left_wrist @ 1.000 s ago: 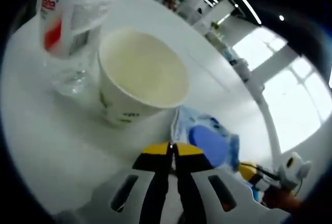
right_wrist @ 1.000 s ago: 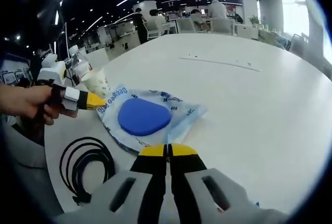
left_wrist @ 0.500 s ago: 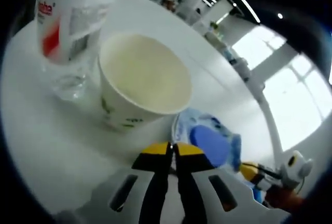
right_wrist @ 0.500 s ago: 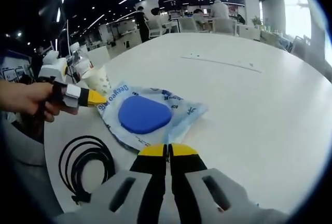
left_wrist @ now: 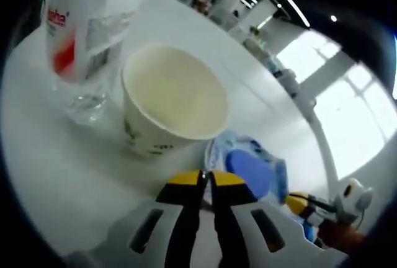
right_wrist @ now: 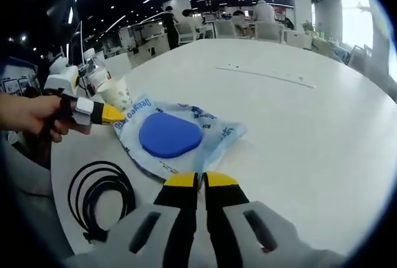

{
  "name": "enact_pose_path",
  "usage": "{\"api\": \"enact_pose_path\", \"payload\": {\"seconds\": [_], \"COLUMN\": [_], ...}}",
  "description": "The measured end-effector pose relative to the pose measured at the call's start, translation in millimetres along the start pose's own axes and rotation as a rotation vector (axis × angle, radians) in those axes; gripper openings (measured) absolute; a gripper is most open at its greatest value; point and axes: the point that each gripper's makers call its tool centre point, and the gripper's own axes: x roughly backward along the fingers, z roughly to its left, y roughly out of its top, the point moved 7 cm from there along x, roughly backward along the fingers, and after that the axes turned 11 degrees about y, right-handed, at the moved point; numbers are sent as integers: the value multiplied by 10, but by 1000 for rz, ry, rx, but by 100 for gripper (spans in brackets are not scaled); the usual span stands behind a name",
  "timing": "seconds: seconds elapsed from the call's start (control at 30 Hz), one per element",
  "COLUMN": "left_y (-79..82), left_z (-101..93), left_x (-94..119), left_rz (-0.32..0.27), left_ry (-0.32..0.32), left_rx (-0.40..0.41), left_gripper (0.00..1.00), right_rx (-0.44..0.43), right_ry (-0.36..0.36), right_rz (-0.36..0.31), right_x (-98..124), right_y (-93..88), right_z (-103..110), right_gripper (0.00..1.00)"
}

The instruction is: Arrange the tabletop items into an orderly group along one side of the table until the central work area is clear of visible clutter.

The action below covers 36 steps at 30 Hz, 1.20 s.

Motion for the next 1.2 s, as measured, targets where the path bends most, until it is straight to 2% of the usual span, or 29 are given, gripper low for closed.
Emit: {"api": "enact_pose_path", "payload": {"seconds": [0.17, 0.33, 0.43, 0.5, 0.73, 1.07, 1.2], "left_y": [-2, -9, -34, -47, -94, -113, -131], "left_z": [-11, -16, -33, -41, -7, -32, -63], "left_x": [33, 75, 103, 117, 198, 348, 440], "left_rz": [-2, -4, -10, -5, 9, -22, -45], "left_ry": [-6, -13, -22, -28, -25, -36, -54], "left_rx": [-18, -34, -86, -91, -147, -257, -307], "left_gripper": [13, 17, 21, 21, 27, 35, 38], "right_rx": [-10, 5, 14, 19, 43, 86, 111], "right_ry": [-11, -7, -8, -2, -1, 11, 16], "right_rz": [-4, -1, 0, 5, -1, -8, -15], "right_x": [-7, -2, 6, 13, 71, 159, 215], "right_y": [-25, -24, -27, -33, -39, -21, 14], "right_z": [7, 32, 33, 42, 75, 162, 216], "right_gripper": [5, 7, 13, 17, 24, 38, 41]}}
